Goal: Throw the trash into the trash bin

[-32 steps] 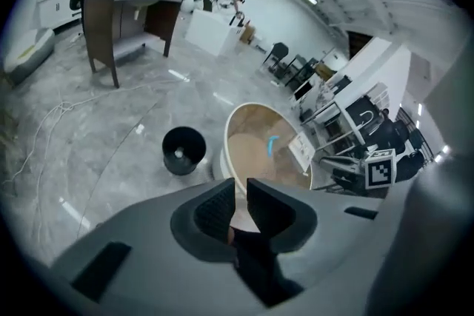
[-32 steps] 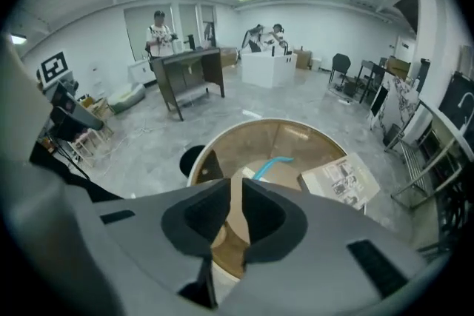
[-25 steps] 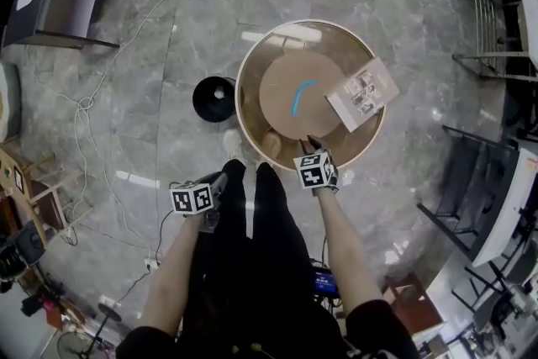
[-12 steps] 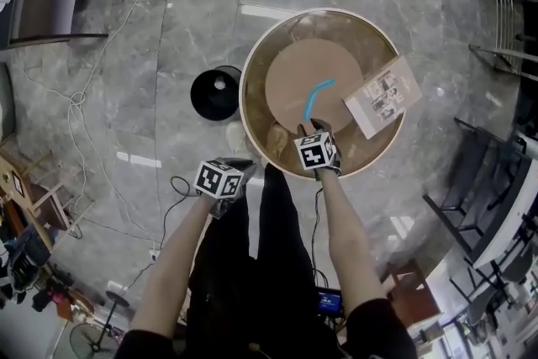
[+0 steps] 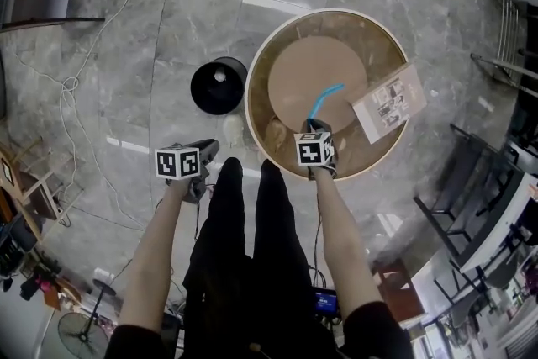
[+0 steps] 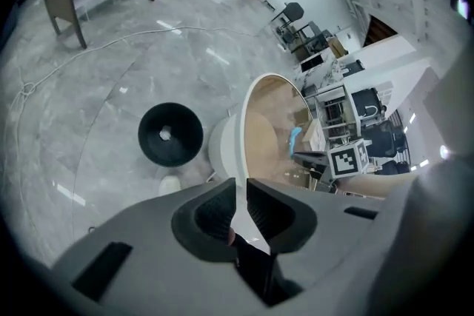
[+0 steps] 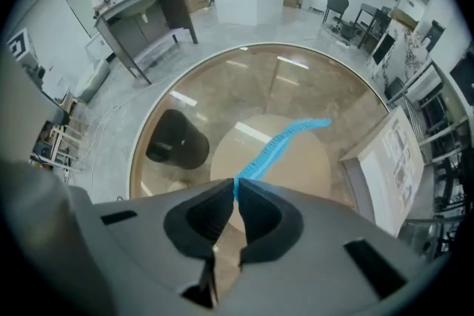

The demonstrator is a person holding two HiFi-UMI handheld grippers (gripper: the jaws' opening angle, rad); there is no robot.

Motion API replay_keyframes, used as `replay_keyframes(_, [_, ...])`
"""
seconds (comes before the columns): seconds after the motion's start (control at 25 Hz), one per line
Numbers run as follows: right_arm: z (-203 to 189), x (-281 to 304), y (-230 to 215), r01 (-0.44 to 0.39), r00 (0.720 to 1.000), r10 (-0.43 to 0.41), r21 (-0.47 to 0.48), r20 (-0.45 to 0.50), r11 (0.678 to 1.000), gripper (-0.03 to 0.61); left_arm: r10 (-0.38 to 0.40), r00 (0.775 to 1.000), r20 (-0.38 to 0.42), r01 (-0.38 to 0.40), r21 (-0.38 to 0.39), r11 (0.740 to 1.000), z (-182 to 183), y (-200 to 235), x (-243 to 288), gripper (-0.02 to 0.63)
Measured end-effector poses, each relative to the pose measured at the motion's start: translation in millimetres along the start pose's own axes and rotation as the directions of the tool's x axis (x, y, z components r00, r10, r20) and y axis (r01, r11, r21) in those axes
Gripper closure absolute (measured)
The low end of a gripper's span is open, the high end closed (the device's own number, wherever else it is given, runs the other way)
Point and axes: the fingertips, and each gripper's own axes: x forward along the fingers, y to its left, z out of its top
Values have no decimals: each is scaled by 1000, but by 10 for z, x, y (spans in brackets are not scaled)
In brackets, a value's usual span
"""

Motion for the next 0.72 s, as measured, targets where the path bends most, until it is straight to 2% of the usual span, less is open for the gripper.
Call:
replay_keyframes(0.16, [302,-211,299,-34,997,40,-79,70,996,558,-10,1000,-4,10,-51,999,-223,-38,-19,566])
replay_keyframes(0.36, [658,-357,1127,-134,981,158,-194,111,972,558,-66,998,17,67,-85,994,-457,-262,-77,566])
replay_keyframes(0.52, [895,-407,1920,-223,957,273,-355,98,908,558,-83,996,40,87,-117,989,-629,-260,-183,566])
replay_keyframes(0.72, [1129,-460,2639,-292,923,376,-480,86,827,558,-38,995,97,58,-209,976,-818,129,-423,566])
